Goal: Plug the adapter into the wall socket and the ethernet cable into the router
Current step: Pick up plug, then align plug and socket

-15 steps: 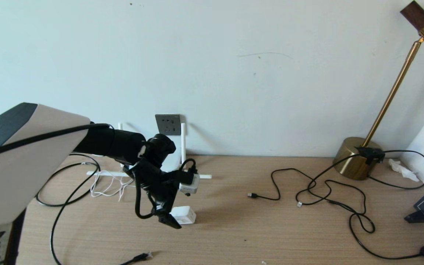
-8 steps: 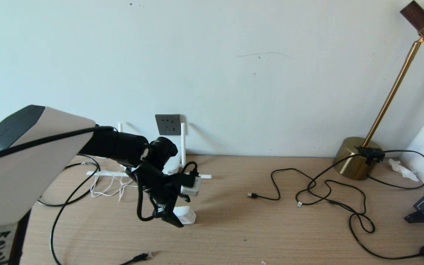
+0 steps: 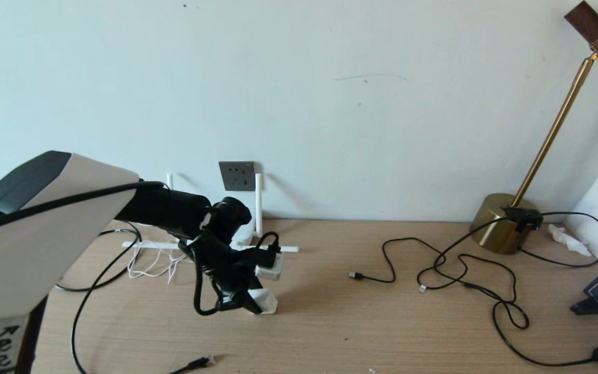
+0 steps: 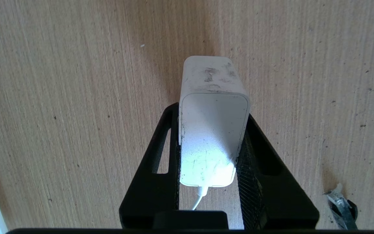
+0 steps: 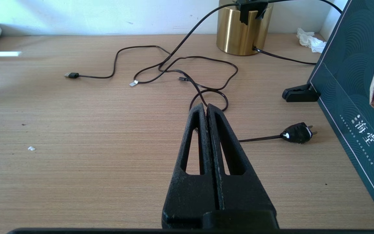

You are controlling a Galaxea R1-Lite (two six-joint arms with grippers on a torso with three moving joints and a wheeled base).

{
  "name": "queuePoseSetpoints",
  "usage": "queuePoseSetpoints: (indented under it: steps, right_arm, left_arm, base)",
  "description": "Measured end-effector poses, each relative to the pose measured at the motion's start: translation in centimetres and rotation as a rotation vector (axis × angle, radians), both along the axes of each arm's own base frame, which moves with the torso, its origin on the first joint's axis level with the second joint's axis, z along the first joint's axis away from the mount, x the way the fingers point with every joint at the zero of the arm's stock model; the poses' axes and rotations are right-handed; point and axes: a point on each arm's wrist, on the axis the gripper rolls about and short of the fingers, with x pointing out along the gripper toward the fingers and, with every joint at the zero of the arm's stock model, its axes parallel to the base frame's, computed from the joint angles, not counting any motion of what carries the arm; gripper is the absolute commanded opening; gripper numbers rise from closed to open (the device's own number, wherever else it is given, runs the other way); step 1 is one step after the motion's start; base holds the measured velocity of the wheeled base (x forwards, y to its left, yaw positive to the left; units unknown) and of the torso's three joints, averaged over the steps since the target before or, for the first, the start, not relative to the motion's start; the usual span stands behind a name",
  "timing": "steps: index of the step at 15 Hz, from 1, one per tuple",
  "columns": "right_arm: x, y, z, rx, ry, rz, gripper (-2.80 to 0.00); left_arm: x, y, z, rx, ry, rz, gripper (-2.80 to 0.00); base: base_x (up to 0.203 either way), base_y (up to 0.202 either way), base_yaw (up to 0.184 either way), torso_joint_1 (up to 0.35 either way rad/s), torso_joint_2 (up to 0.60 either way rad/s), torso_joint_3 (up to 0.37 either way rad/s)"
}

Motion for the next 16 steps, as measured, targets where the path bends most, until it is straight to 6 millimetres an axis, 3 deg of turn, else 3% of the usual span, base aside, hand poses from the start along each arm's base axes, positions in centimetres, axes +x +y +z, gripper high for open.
queuePoseSetpoints:
  steps: [3,5,9,13,16]
  right_arm:
    - [0.0,0.0,0.0,-0.001,0.001,0.0,-2.8]
    - [0.0,0.0,0.0,-0.001,0.003,0.0,-2.8]
    - [0.0,0.0,0.0,0.0,0.005,0.0,-2.8]
    - [0.0,0.0,0.0,0.0,0.001,0.0,-2.8]
    - [0.0,0.0,0.0,0.0,0.0,-0.001,-2.8]
  left_arm:
    - [-0.5,0.3,1.0,-0.048,-0.001,0.003,-2.8]
    - [-0.7,1.4,3.0,-0.166,0.008,0.025,-2.8]
    - [-2.0,6.6,9.6,-0.361,-0.015,0.249,-2.8]
    - [-6.3,11.6,16.9,-0.656,0.158,0.641,-2.8]
    - [-9.7,15.9,17.2,-0.789,0.342,0.922,-2.8]
  base:
    - [0.0,0.0,0.0,0.0,0.0,0.0]
    - [0.0,0.0,0.0,0.0,0.0,0.0]
    - [0.0,0.0,0.0,0.0,0.0,0.0]
    - [0.0,0.0,0.0,0.0,0.0,0.0]
    - [0.0,0.0,0.0,0.0,0.0,0.0]
